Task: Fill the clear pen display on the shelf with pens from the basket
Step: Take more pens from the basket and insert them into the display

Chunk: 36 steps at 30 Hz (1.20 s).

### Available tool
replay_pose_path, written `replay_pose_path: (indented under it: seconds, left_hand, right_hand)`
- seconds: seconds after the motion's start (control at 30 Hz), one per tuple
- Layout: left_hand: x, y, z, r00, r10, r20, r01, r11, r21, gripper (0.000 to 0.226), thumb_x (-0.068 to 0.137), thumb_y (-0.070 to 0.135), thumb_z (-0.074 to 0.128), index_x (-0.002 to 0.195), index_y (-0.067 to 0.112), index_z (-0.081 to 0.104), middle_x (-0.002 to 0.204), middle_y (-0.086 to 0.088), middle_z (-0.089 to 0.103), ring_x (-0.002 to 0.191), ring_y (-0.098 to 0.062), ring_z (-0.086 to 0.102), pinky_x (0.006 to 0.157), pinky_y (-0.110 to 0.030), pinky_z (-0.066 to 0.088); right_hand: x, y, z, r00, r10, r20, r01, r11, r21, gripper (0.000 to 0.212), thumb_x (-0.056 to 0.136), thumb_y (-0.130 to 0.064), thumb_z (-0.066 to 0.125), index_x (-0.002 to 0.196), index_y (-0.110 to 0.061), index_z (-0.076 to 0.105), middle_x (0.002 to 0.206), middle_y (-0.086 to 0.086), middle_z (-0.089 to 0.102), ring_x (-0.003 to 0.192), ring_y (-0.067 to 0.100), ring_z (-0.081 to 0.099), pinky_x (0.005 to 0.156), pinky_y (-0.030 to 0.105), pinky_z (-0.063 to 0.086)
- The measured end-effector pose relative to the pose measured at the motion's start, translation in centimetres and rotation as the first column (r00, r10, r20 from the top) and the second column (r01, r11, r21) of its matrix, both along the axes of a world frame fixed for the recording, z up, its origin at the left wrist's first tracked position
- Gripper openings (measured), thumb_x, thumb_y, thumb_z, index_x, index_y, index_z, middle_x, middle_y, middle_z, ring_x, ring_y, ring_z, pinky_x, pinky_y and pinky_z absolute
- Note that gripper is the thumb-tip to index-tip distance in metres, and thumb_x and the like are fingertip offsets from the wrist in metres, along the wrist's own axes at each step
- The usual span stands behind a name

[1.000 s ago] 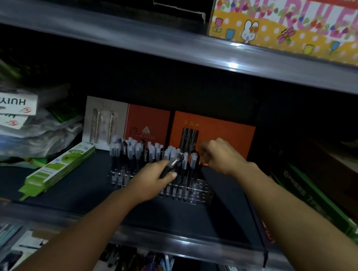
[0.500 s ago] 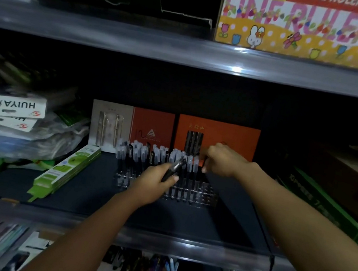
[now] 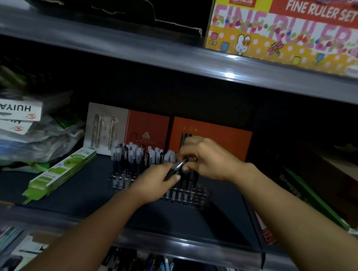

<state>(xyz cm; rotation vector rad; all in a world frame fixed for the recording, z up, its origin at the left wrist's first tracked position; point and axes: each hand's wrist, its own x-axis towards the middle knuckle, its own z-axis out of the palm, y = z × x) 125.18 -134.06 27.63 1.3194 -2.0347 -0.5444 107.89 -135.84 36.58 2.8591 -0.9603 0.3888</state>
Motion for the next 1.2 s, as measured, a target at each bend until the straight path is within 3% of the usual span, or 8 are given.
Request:
replay_pose_path:
  seconds: [0.17,0.3,0.4,0.6,0.7,0.83,0.97,1.2]
  left_hand:
    - [0.3,0.5,0.4,1.000,0.010,0.017,-0.010,1.000,0.004,0.017,0.095,0.029,0.051,0.080,0.034,0.047,0.067,0.006,0.051,0.061,-0.012,0.051,0.059,-0.029,0.040]
    - [0.6,0.6,0.4,0.999,0.031,0.029,-0.031,0.999,0.021,0.008,0.095,0.031,0.050,0.091,0.026,0.053,0.073,0.000,0.056,0.069,-0.021,0.058,0.065,-0.035,0.046]
    - [0.6,0.6,0.4,0.999,0.040,0.037,-0.040,0.999,0.010,0.020,0.096,0.031,0.050,0.076,0.030,0.046,0.069,0.000,0.053,0.064,-0.020,0.053,0.063,-0.034,0.043]
    - [1.4,0.6,-0.3,0.994,0.078,0.078,-0.081,0.996,0.034,0.011,0.096,0.029,0.050,0.086,0.025,0.050,0.071,0.002,0.054,0.067,-0.018,0.056,0.065,-0.033,0.045]
    - [1.8,0.6,-0.5,0.993,0.082,0.086,-0.086,0.995,0.044,0.011,0.097,0.029,0.049,0.096,0.019,0.053,0.078,-0.003,0.060,0.075,-0.023,0.061,0.070,-0.037,0.049]
    - [1.5,0.2,-0.7,0.990,0.102,0.094,-0.106,0.994,0.035,0.021,0.097,0.030,0.048,0.109,0.014,0.055,0.079,0.000,0.058,0.076,-0.020,0.059,0.063,-0.031,0.042]
    - [1.1,0.2,-0.7,0.994,0.088,0.062,-0.091,0.995,0.047,0.034,0.097,0.031,0.047,0.125,0.011,0.052,0.100,-0.007,0.063,0.091,-0.022,0.060,0.081,-0.036,0.050]
    - [0.5,-0.1,-1.0,0.997,0.054,0.061,-0.057,0.997,0.045,0.016,0.098,0.028,0.046,0.091,0.015,0.052,0.074,-0.003,0.055,0.070,-0.021,0.056,0.062,-0.031,0.041]
  right_hand:
    - [-0.6,0.3,0.5,0.998,0.003,0.056,-0.006,0.999,0.054,0.015,0.086,-0.021,0.069,0.098,-0.013,0.070,0.093,0.000,0.063,0.086,0.013,0.058,0.076,0.036,0.051]
    - [-1.2,0.6,1.1,0.944,-0.118,0.309,0.030,0.960,0.278,0.007,0.085,-0.012,0.070,0.091,-0.010,0.071,0.081,0.000,0.070,0.068,0.001,0.062,0.067,0.022,0.050]
    - [-1.7,0.4,1.1,0.868,-0.198,0.456,-0.004,0.914,0.405,0.004,0.085,-0.002,0.067,0.086,-0.005,0.069,0.074,0.003,0.067,0.066,0.008,0.060,0.065,0.024,0.047]
    - [-3.8,-0.1,3.0,0.781,-0.301,0.547,0.113,0.930,0.349,0.015,0.081,0.006,0.062,0.079,-0.008,0.068,0.077,0.008,0.066,0.073,0.016,0.059,0.072,0.031,0.048]
    - [-5.0,-0.8,3.5,0.782,-0.349,0.517,0.228,0.931,0.284,0.016,0.081,0.001,0.062,0.077,-0.013,0.069,0.080,0.005,0.071,0.079,0.021,0.066,0.076,0.035,0.053]
    - [-5.0,-1.0,2.9,0.834,-0.384,0.398,0.330,0.923,0.198,0.010,0.078,0.002,0.062,0.080,-0.005,0.070,0.076,0.006,0.071,0.067,0.012,0.061,0.064,0.023,0.048]
    - [-4.4,-1.3,1.3,0.881,-0.378,0.285,0.348,0.925,0.153,0.010,0.079,0.000,0.061,0.078,-0.008,0.068,0.069,0.002,0.064,0.063,0.014,0.058,0.057,0.025,0.044]
    - [-3.7,-2.6,-0.2,0.903,-0.414,0.116,0.401,0.908,0.117,0.006,0.078,-0.004,0.059,0.075,-0.005,0.063,0.071,0.012,0.063,0.068,0.029,0.061,0.060,0.043,0.053]
